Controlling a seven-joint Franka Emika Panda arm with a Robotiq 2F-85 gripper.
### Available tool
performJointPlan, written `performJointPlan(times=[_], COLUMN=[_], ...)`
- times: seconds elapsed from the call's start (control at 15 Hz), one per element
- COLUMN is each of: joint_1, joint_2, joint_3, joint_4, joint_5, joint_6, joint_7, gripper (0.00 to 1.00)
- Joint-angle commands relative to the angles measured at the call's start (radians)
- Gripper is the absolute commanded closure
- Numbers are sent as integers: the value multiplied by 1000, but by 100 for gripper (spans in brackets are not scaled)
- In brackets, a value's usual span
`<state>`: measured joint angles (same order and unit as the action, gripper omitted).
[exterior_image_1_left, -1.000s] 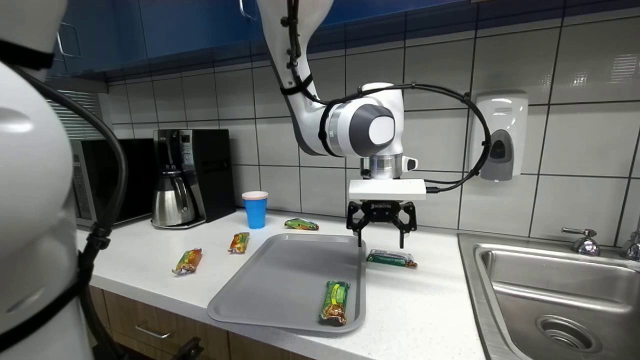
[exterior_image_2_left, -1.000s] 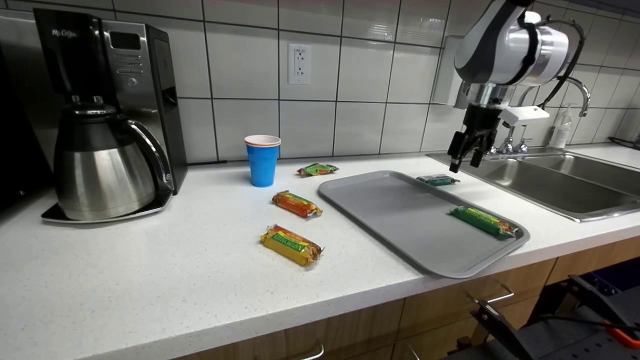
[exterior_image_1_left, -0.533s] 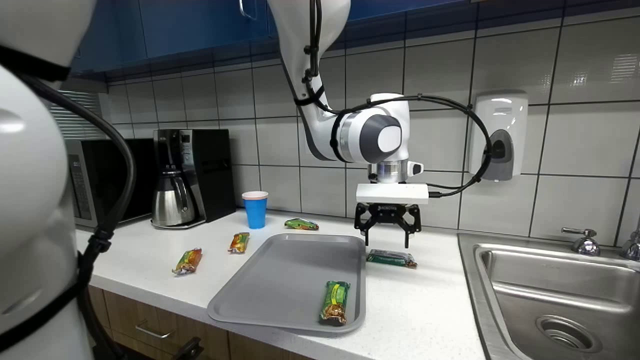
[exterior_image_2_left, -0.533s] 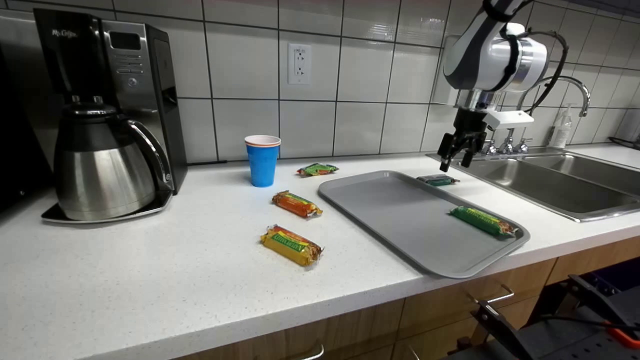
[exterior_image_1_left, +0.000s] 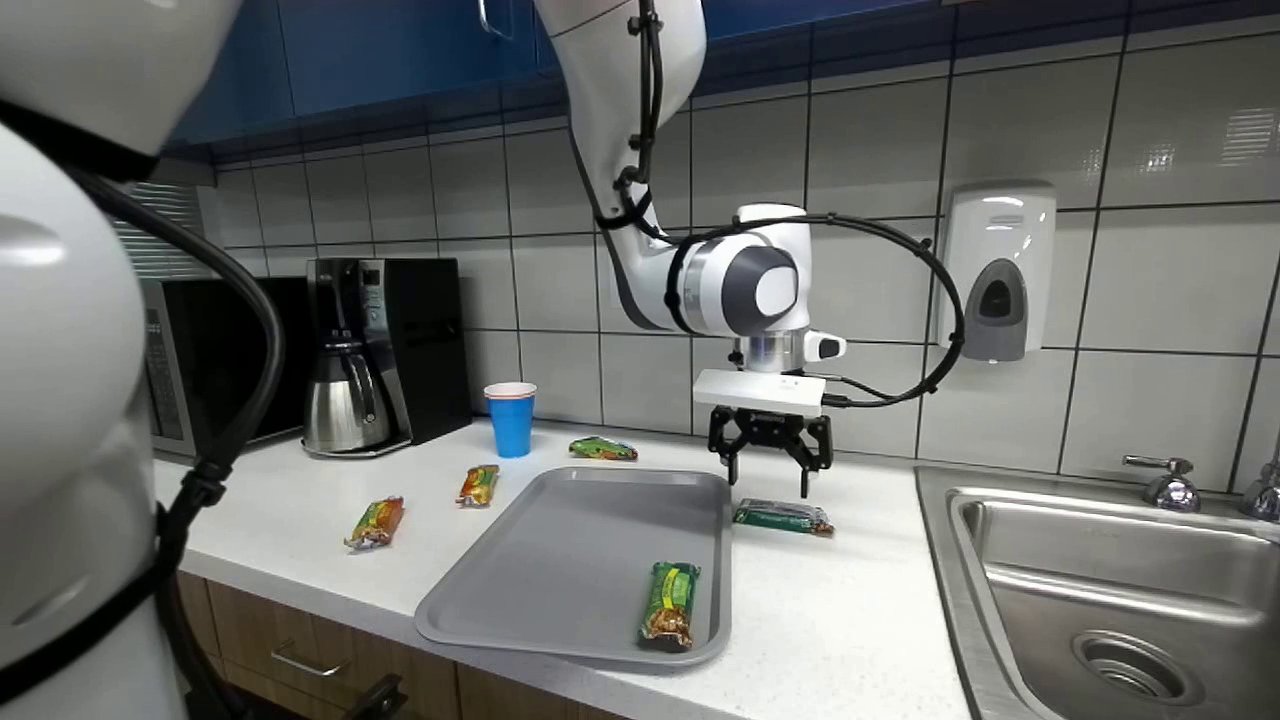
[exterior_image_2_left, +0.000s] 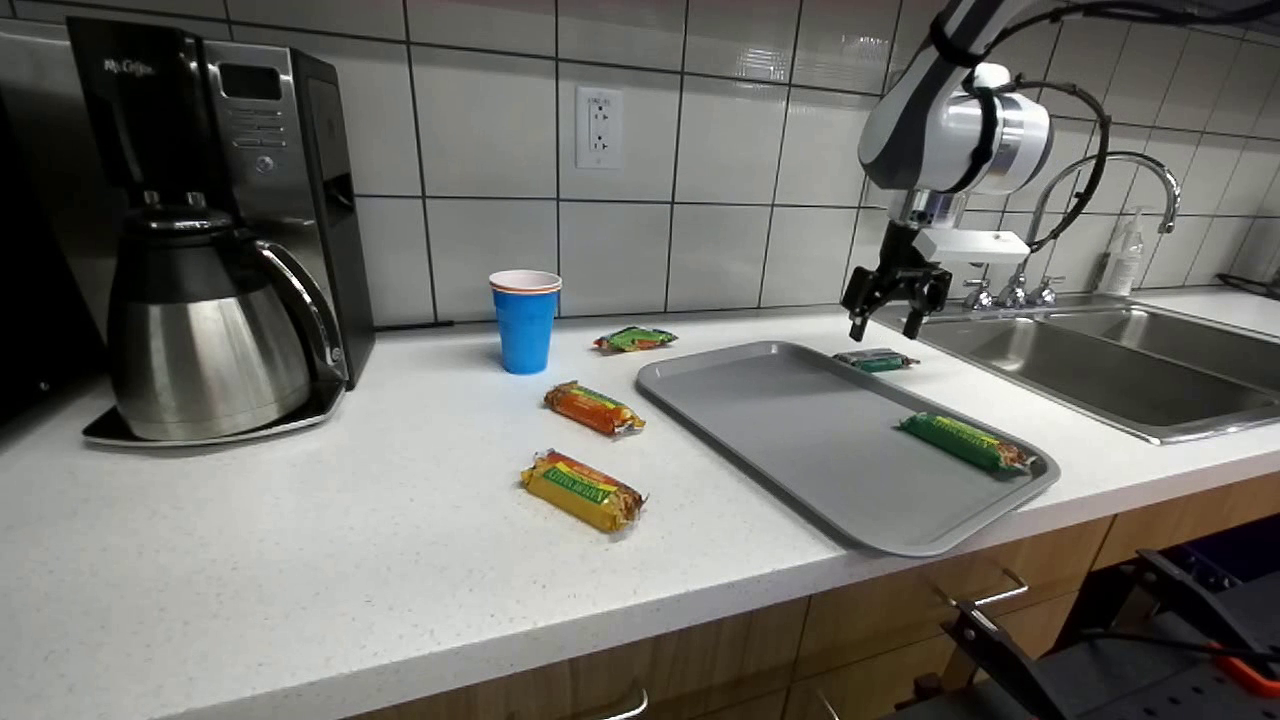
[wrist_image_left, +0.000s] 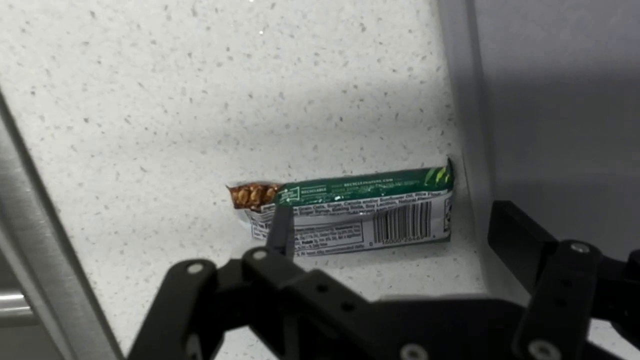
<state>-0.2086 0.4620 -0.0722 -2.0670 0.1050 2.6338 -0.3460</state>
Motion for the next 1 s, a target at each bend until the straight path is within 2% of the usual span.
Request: performJointPlan(times=[0.0, 0.53, 0.93], joint_1=[30, 80, 83], joint_2=[47, 64, 63], joint_3=[-12, -55, -90], joint_4=[67, 78, 77], joint_5=[-11, 1, 20], joint_6=[-34, -34, -32], joint_7=[170, 463, 606], gripper=[0, 0, 0])
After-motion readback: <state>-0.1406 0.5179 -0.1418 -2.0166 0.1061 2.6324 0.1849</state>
